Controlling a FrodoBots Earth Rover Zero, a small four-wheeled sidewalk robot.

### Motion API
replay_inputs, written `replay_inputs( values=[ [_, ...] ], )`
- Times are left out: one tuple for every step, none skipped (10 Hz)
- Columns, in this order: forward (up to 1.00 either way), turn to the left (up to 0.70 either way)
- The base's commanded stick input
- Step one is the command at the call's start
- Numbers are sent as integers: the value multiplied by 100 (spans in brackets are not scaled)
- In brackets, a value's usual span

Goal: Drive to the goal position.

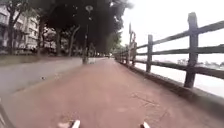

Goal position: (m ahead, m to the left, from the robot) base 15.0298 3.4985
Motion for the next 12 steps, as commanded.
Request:
replay_inputs(
  values=[
    [70, 0],
    [70, 0],
    [70, 3],
    [70, 6],
    [70, 11],
    [70, 19],
    [70, 20],
    [70, 2],
    [70, 0],
    [70, 0],
    [70, 0],
    [70, 0]
  ],
)
